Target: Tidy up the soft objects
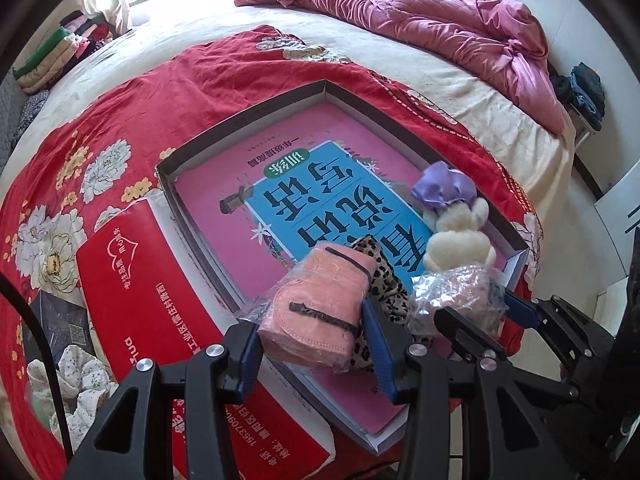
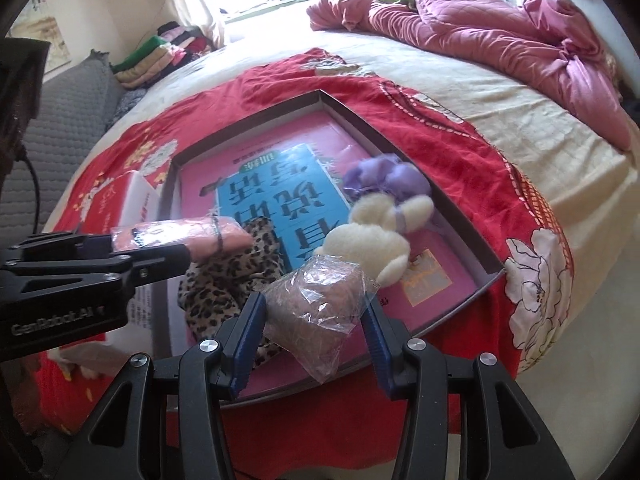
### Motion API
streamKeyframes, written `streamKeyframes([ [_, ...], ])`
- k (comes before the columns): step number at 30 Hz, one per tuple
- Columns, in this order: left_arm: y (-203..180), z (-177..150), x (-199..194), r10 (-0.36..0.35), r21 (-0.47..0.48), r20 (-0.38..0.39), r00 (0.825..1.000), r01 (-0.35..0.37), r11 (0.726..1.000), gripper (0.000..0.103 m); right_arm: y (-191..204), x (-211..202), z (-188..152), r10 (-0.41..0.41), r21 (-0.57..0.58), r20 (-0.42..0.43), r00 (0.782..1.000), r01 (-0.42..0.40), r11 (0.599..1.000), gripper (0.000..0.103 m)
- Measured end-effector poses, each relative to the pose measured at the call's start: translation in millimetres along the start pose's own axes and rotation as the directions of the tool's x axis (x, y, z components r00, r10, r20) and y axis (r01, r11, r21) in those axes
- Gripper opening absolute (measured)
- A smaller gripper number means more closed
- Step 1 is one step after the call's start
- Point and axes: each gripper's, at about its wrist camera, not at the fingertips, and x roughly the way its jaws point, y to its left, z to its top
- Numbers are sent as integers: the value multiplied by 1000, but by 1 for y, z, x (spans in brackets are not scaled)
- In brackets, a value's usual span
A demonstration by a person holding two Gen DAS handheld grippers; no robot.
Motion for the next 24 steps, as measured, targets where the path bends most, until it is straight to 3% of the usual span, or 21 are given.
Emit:
streamKeyframes([
  [11, -8, -1, 10, -5, 25, -22, 1000, 6, 1000, 47, -11, 5, 0, -33, 39, 16, 999, 32, 999, 53],
  [24, -14, -3, 13, -30, 35, -47, 998, 31, 999, 47, -3, 3, -2, -86, -24, 15, 996, 86, 996, 60],
])
